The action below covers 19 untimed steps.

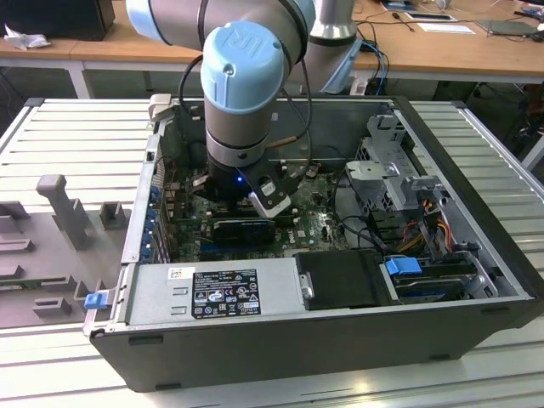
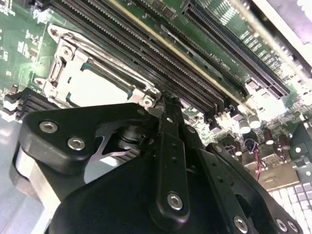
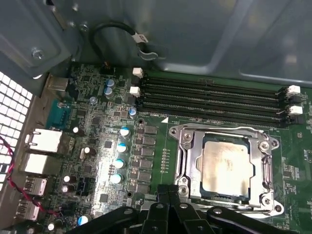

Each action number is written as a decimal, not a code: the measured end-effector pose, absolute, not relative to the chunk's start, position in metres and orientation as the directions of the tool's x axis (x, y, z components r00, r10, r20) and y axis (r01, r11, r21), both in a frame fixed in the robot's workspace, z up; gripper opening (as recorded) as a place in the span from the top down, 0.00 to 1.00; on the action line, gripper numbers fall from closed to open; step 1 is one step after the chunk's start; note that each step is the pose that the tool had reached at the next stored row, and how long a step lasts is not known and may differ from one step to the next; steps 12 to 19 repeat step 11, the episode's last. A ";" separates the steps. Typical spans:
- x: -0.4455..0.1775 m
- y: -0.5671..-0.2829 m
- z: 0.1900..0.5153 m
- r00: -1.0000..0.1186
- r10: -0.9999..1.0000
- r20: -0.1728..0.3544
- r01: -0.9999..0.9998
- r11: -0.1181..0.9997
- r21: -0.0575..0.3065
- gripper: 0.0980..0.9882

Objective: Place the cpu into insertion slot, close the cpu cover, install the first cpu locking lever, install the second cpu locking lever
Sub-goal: 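Install the second cpu locking lever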

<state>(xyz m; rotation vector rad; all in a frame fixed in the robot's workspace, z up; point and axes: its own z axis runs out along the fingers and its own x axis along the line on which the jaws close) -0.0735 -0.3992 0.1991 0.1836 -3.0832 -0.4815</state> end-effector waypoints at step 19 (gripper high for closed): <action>-0.074 -0.399 0.217 -0.993 -0.118 -0.003 -0.113 0.946 0.305 0.99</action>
